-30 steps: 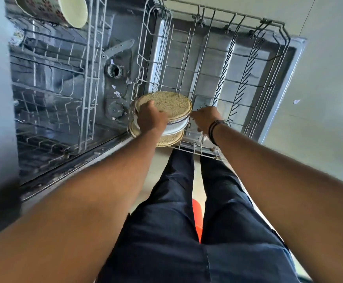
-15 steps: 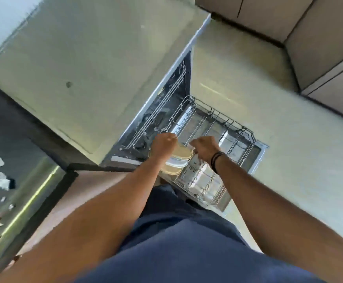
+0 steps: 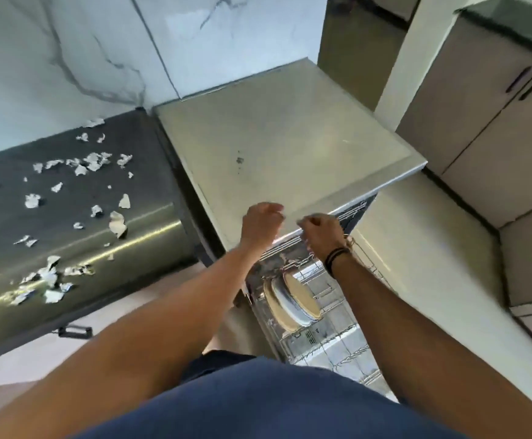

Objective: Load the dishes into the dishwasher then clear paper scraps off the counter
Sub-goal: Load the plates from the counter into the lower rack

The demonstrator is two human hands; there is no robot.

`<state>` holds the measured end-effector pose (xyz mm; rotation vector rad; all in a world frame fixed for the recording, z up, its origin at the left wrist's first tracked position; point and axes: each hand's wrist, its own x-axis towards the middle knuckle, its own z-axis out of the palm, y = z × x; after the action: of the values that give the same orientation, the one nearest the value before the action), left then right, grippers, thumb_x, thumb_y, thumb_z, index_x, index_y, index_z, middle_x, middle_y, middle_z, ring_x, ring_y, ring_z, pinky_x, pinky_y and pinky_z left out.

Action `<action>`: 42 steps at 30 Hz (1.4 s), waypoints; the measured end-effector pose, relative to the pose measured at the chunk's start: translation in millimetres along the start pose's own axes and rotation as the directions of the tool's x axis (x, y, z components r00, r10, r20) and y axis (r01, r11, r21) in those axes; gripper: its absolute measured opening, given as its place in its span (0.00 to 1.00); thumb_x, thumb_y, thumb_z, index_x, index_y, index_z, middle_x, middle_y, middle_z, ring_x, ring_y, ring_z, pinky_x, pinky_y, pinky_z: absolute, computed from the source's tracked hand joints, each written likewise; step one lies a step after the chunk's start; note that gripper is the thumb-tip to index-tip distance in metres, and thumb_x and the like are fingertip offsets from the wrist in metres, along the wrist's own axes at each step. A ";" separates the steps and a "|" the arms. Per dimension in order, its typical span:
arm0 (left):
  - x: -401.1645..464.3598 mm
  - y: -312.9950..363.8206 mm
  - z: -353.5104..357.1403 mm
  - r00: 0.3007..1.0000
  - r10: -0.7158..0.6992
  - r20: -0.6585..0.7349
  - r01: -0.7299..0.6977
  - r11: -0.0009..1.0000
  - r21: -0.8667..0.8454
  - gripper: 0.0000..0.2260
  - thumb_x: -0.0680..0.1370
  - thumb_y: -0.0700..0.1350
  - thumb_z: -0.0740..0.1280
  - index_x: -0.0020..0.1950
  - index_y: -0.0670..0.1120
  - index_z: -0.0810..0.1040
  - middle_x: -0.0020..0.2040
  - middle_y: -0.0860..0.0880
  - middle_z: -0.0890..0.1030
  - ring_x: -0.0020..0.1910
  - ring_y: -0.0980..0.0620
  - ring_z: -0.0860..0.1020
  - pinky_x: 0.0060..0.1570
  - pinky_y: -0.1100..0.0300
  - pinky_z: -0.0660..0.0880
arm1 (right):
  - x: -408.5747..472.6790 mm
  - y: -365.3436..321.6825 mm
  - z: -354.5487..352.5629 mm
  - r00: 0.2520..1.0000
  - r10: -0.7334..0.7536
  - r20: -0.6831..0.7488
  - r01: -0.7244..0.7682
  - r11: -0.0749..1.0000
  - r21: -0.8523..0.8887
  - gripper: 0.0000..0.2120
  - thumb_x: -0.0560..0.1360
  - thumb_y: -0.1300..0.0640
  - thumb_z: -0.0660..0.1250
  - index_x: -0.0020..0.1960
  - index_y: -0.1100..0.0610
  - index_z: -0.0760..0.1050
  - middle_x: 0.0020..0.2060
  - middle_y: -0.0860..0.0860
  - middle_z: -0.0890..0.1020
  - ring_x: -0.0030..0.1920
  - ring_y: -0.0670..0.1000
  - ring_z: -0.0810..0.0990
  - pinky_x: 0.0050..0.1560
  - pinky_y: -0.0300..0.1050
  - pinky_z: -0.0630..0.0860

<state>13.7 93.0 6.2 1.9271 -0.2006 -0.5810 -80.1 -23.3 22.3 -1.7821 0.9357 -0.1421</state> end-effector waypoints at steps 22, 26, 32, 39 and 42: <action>-65.7 -111.6 -361.8 0.630 -0.204 -0.749 -0.067 0.947 -0.314 0.07 0.75 0.43 0.67 0.51 0.50 0.80 0.44 0.49 0.84 0.47 0.47 0.83 0.54 0.49 0.80 | -83.4 -201.5 338.0 0.733 -0.473 0.489 0.562 0.826 -0.044 0.03 0.75 0.54 0.71 0.48 0.52 0.80 0.39 0.47 0.83 0.43 0.49 0.82 0.51 0.47 0.79; -98.6 -139.6 -395.6 0.498 -0.292 -0.817 0.011 0.944 -0.330 0.09 0.76 0.43 0.68 0.54 0.48 0.83 0.45 0.50 0.85 0.47 0.50 0.83 0.54 0.51 0.80 | -111.1 -209.0 388.0 0.640 -0.472 0.607 0.598 0.801 -0.008 0.05 0.75 0.53 0.71 0.50 0.53 0.81 0.39 0.48 0.83 0.41 0.49 0.81 0.47 0.45 0.78; -138.9 -165.1 -438.3 0.305 -0.369 -0.878 0.093 0.929 -0.358 0.10 0.74 0.43 0.67 0.53 0.50 0.83 0.45 0.52 0.85 0.47 0.51 0.83 0.55 0.54 0.80 | -139.5 -224.6 444.6 0.484 -0.445 0.754 0.652 0.758 0.029 0.06 0.77 0.54 0.69 0.52 0.55 0.80 0.40 0.49 0.81 0.39 0.47 0.79 0.39 0.38 0.70; -184.8 -192.0 -469.7 0.087 -0.470 -0.878 0.048 0.883 -0.467 0.08 0.77 0.40 0.68 0.51 0.52 0.81 0.46 0.49 0.84 0.46 0.49 0.84 0.40 0.63 0.77 | -172.5 -237.7 503.5 0.345 -0.427 0.836 0.655 0.747 0.111 0.07 0.77 0.56 0.69 0.54 0.57 0.80 0.43 0.50 0.81 0.41 0.48 0.78 0.35 0.34 0.69; -200.7 -202.9 -471.7 0.016 -0.506 -0.863 0.038 0.862 -0.505 0.08 0.77 0.41 0.68 0.52 0.52 0.81 0.45 0.50 0.85 0.44 0.52 0.84 0.44 0.62 0.79 | -192.0 -232.0 523.1 0.274 -0.388 0.880 0.633 0.761 0.139 0.06 0.76 0.57 0.70 0.51 0.59 0.80 0.38 0.50 0.81 0.34 0.47 0.75 0.36 0.38 0.71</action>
<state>42.3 642.7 35.2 1.5524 1.2013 0.6160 175.0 522.5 58.6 -1.9528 -0.4718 0.5006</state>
